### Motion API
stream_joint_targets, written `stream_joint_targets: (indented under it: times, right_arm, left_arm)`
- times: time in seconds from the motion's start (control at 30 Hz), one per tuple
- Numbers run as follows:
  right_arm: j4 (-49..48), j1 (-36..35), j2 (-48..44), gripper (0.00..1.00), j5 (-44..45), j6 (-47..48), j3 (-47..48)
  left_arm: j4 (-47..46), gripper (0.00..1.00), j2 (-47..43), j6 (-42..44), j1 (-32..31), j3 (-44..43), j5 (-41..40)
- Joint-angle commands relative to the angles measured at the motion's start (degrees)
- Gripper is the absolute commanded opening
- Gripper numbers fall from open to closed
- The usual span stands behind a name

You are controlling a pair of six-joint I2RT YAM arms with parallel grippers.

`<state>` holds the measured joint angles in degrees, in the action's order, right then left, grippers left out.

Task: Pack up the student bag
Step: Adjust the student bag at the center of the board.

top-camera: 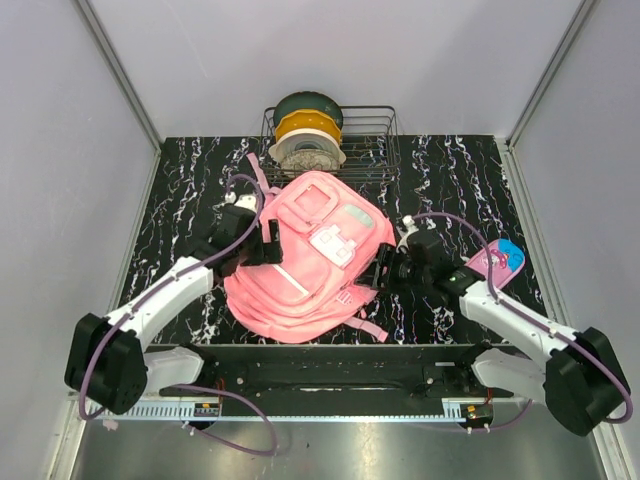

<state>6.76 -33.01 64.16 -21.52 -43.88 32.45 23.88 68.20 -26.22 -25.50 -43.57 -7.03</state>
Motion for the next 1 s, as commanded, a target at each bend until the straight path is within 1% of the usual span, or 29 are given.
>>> stream_joint_targets:
  times: [0.0, 0.03, 0.07, 0.17, 0.2, 0.27, 0.33, 0.37, 0.4, 0.43, 0.47, 0.5, 0.6, 0.63, 0.67, 0.73, 0.77, 0.8, 0.87, 0.9, 0.93, 0.97]
  right_arm:
    - [8.4, 1.5, -3.5, 0.67, 13.9, 1.5, 6.0]
    - [8.5, 2.3, -2.2, 0.67, 13.5, 1.2, 7.4]
    - [8.5, 4.3, -1.4, 0.67, 12.7, 1.3, 8.2]
    - [8.4, 6.5, 2.2, 0.68, 10.8, 1.7, 11.8]
    - [8.4, 6.6, 2.8, 0.69, 10.7, 2.0, 12.8]
    - [8.3, 7.1, 4.7, 0.70, 11.1, 3.1, 15.1]
    - [9.0, 8.6, 6.9, 0.71, 12.3, 2.9, 17.1]
    - [9.3, 9.6, 7.9, 0.71, 12.3, 2.5, 17.6]
    - [9.8, 11.6, 9.0, 0.71, 11.9, 1.8, 18.0]
    - [10.3, 12.7, 11.2, 0.71, 12.0, 0.5, 18.8]
    - [10.3, 13.2, 12.3, 0.71, 12.2, -0.1, 19.1]
    - [10.4, 13.7, 13.0, 0.71, 12.7, -0.3, 19.7]
    - [9.2, 13.9, 13.8, 0.72, 14.2, -1.4, 20.0]
    - [8.6, 13.9, 13.5, 0.72, 14.7, -2.7, 19.9]
    - [7.2, 13.9, 13.3, 0.74, 15.7, -3.2, 19.6]
    - [6.2, 13.9, 13.4, 0.75, 16.4, -3.7, 19.6]
    - [6.1, 13.9, 13.7, 0.77, 17.0, -3.5, 20.0]
    - [6.2, 14.1, 14.7, 0.82, 16.7, -3.1, 21.2]
    - [6.1, 14.4, 15.8, 0.87, 15.1, -1.7, 22.7]
    - [6.2, 14.5, 17.6, 0.93, 14.9, -1.4, 24.1]
    - [6.2, 14.7, 19.1, 0.95, 14.0, 0.2, 25.1]
    - [6.7, 15.3, 20.6, 0.96, 11.1, 1.6, 26.3]
  left_arm:
    - [-5.7, 0.99, -3.0, 6.4, -0.1, -4.4, 2.8]
    - [-5.3, 0.99, -4.9, 6.2, -0.1, -4.1, 2.6]
    - [-4.9, 0.99, -8.8, 5.8, -0.1, -3.3, 2.4]
    - [-1.2, 0.99, -16.1, 3.6, -0.2, -3.6, 2.8]
    - [1.3, 0.99, -17.6, 1.5, -0.2, -3.9, 3.9]
    - [3.0, 0.99, -21.5, -0.4, -0.5, -3.7, 6.5]
    - [4.8, 0.99, -24.2, -3.8, -3.9, -2.9, 8.0]
    - [5.3, 0.99, -24.5, -6.9, -6.0, -2.9, 7.2]
    - [6.3, 0.99, -24.5, -8.7, -11.1, -2.7, 4.6]
    - [6.3, 0.99, -23.5, -10.5, -13.9, -2.4, 3.6]
    - [6.3, 0.99, -22.5, -14.2, -16.9, -2.5, 2.4]
    - [6.3, 0.99, -21.3, -16.0, -23.7, -2.7, -1.9]
    - [6.2, 0.99, -15.7, -21.9, -33.4, -5.0, -10.3]
    - [5.6, 0.99, -12.9, -23.8, -34.5, -5.7, -10.9]
    - [2.1, 0.99, -11.8, -26.4, -35.6, -5.7, -11.0]
    - [-2.8, 0.99, -8.5, -28.7, -37.7, -4.4, -10.1]
    - [-7.3, 0.99, -7.4, -29.8, -38.0, -4.0, -9.3]
    - [-8.6, 0.99, -6.0, -30.4, -38.5, -3.9, -7.8]
    - [-10.5, 0.99, -2.9, -30.4, -38.8, -4.2, -7.0]
    - [-10.8, 0.99, -2.2, -30.2, -39.0, -4.4, -6.9]
    - [-11.2, 0.99, -1.4, -30.0, -39.0, -4.6, -6.5]
    - [-12.1, 0.99, -1.2, -30.0, -39.1, -4.5, -6.0]
